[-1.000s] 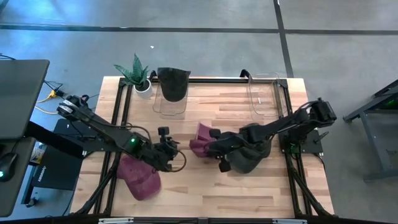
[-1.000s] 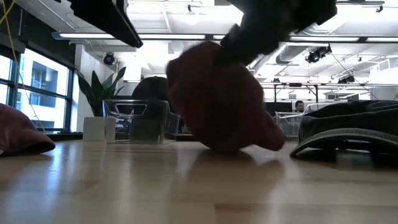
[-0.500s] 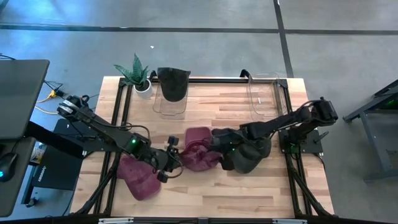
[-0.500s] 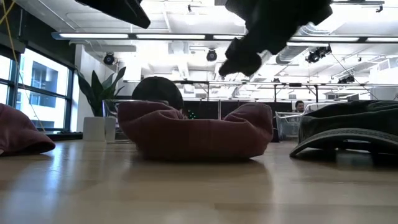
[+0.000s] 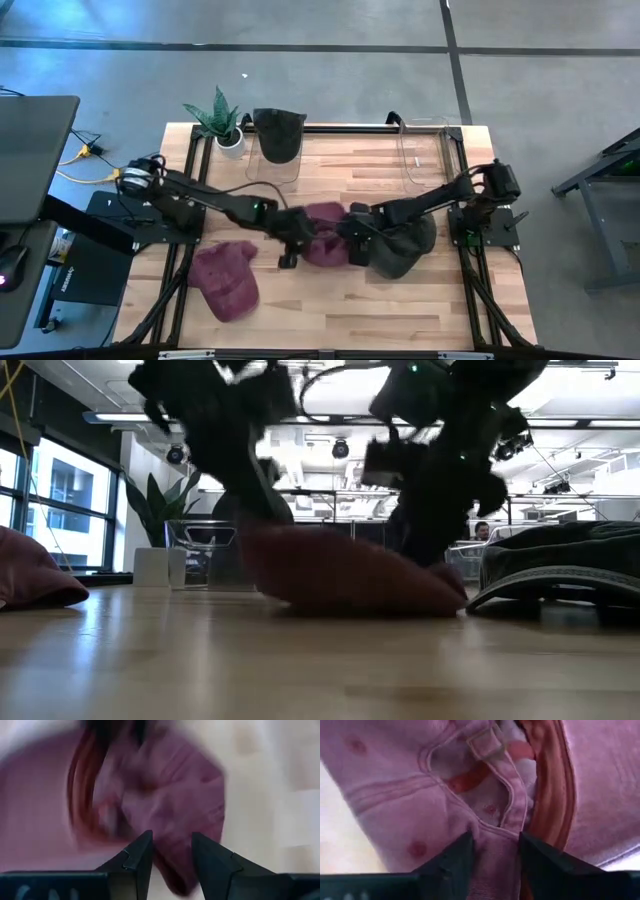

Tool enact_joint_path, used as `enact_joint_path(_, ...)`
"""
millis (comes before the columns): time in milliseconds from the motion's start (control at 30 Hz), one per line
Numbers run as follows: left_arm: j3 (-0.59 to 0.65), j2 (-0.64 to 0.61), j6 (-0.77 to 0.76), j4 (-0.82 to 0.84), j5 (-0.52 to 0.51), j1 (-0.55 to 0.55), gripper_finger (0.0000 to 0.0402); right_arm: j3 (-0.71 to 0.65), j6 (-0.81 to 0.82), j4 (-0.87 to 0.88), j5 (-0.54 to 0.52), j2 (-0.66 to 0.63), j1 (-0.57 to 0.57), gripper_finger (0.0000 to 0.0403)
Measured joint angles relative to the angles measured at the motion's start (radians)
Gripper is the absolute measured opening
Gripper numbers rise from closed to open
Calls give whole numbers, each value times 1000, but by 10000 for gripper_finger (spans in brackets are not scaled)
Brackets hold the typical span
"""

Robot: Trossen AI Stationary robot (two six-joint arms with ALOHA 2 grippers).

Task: Pick & Place hat
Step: Put the right red cap into the right transparent bin

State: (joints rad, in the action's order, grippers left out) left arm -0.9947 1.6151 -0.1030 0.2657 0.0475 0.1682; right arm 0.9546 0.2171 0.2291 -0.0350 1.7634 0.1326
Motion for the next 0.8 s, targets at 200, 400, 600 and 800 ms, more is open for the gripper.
enact_joint_path(200, 0, -9, -88, 119, -176, -62, 131, 0, 20, 61, -103, -64, 24, 115)
enact_joint_path(400, -2, -127, -89, 159, -191, -48, 131, 0, 71, 36, -105, -180, 21, 122)
enact_joint_path(600, -1, -157, -86, 126, -193, -49, 131, 0, 27, -41, -93, -113, -61, 160)
enact_joint_path(800, 0, -138, -78, 127, -188, -49, 131, -3, -152, -119, -8, 22, -103, 151)
